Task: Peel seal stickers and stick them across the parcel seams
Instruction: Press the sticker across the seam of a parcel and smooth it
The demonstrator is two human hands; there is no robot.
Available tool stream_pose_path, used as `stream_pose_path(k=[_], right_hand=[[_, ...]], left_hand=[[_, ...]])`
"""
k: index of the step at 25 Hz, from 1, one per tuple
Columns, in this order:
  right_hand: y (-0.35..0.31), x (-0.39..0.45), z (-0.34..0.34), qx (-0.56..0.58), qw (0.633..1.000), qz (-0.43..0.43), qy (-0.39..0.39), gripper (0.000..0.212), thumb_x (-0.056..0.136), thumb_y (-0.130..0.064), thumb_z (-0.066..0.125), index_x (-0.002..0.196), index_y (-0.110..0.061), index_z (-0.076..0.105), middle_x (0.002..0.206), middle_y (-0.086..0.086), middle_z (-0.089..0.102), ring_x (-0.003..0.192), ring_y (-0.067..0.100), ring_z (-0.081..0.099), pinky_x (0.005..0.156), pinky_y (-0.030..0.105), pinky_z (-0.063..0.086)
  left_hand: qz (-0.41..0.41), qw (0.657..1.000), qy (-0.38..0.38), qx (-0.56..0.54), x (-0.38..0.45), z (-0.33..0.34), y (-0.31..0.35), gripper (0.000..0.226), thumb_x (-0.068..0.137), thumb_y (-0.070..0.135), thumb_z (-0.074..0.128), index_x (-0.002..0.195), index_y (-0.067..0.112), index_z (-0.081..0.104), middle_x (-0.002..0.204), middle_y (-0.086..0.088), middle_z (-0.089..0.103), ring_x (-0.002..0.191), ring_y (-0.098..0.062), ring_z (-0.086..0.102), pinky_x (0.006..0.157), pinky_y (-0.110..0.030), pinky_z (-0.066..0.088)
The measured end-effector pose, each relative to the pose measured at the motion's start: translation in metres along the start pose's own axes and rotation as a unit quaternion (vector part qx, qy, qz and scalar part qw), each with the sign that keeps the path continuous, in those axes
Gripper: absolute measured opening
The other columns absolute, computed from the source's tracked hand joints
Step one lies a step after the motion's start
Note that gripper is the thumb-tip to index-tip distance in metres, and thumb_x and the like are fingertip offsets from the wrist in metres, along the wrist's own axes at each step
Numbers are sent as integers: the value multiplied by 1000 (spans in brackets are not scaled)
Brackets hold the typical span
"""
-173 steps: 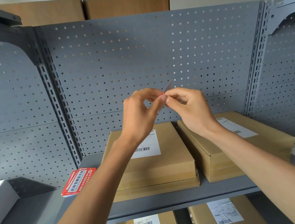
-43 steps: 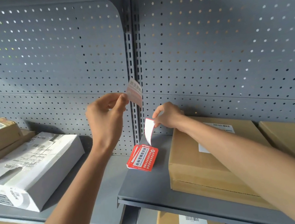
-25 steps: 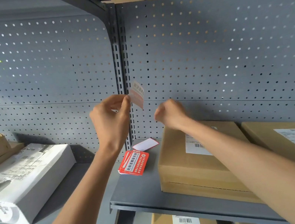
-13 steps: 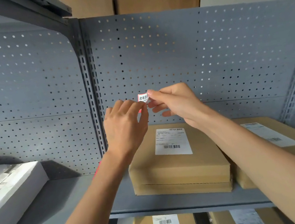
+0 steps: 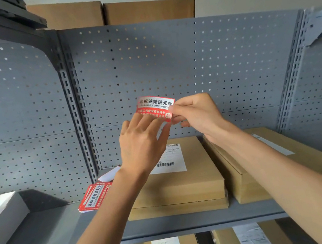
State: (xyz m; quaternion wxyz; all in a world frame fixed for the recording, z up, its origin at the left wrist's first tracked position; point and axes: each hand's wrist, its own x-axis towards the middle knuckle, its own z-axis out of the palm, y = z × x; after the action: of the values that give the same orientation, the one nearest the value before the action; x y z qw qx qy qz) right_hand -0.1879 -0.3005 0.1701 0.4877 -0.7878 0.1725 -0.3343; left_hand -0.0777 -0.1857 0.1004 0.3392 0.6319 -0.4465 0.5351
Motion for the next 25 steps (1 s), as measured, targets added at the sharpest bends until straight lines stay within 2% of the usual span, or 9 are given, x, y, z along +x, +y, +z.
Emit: stream_pose_path(k=[2, 4, 6, 9, 12, 16, 18, 22, 25], right_hand=[[4, -3, -11, 2, 1000, 6, 5, 12, 92, -19, 72, 83, -25, 75, 81, 1, 81, 72, 10, 77, 70, 28, 57], [9, -9, -25, 0, 1000, 18, -2, 7, 94, -19, 71, 90, -20, 76, 83, 1, 80, 71, 8, 75, 69, 25, 56], [14, -18, -36, -7, 1000, 26, -14, 8, 95, -20, 71, 90, -19, 76, 82, 0, 80, 70, 7, 74, 69, 24, 55], [21, -32, -44, -6, 999, 34, -32, 13, 96, -21, 70, 84, -23, 75, 79, -3, 80, 71, 7, 74, 71, 26, 55], [27, -43, -47, -3, 998, 40, -55, 13, 96, -20, 70, 85, -21, 76, 80, -3, 80, 73, 8, 73, 73, 28, 54], [32, -58, -48, -10, 997, 31, -69, 12, 96, -20, 70, 87, -18, 78, 79, 0, 79, 71, 8, 70, 73, 29, 56], [34, -65, -46, -8, 997, 28, -66, 13, 96, -19, 70, 86, -18, 78, 76, 1, 78, 69, 8, 67, 70, 26, 55], [36, -83, -34, -14, 998, 25, -50, 14, 94, -20, 71, 84, -20, 80, 75, 7, 77, 66, 6, 63, 68, 22, 52], [33, -104, -25, -7, 1000, 16, -21, 13, 92, -20, 72, 82, -19, 80, 68, -1, 75, 61, 3, 61, 68, 21, 48]], left_hand=[[-109, 991, -2, -74, 1, -6, 2, 16, 93, 35, 76, 91, 19, 80, 88, 4, 76, 77, -22, 66, 63, -36, 50], [-232, 961, 5, -151, -1, -16, -2, 16, 92, 36, 78, 91, 20, 80, 87, 7, 75, 77, -16, 64, 70, -30, 48], [-294, 938, -11, -184, -4, -22, -3, 17, 89, 38, 80, 92, 21, 81, 89, 11, 75, 79, -10, 64, 73, -19, 44], [-333, 915, -64, -221, -5, -32, 10, 9, 90, 36, 79, 85, 28, 80, 82, 21, 73, 78, -3, 63, 72, -12, 39], [-365, 889, -87, -261, -8, -37, 21, 16, 91, 27, 79, 76, 33, 76, 81, 26, 73, 75, -2, 63, 72, -12, 41], [-413, 855, -93, -300, -18, -47, 29, 13, 91, 26, 79, 79, 27, 79, 79, 14, 77, 79, -11, 69, 72, -34, 48], [-427, 843, -96, -312, -25, -56, 33, 14, 92, 25, 79, 78, 27, 79, 77, 11, 77, 80, -16, 71, 72, -37, 49], [-444, 826, -105, -331, -38, -74, 39, 15, 92, 26, 78, 77, 25, 79, 76, 10, 77, 66, -7, 62, 64, -26, 43], [-454, 814, -112, -344, -50, -92, 42, 11, 90, 29, 79, 79, 25, 78, 83, 11, 77, 60, -13, 53, 57, -25, 38]])
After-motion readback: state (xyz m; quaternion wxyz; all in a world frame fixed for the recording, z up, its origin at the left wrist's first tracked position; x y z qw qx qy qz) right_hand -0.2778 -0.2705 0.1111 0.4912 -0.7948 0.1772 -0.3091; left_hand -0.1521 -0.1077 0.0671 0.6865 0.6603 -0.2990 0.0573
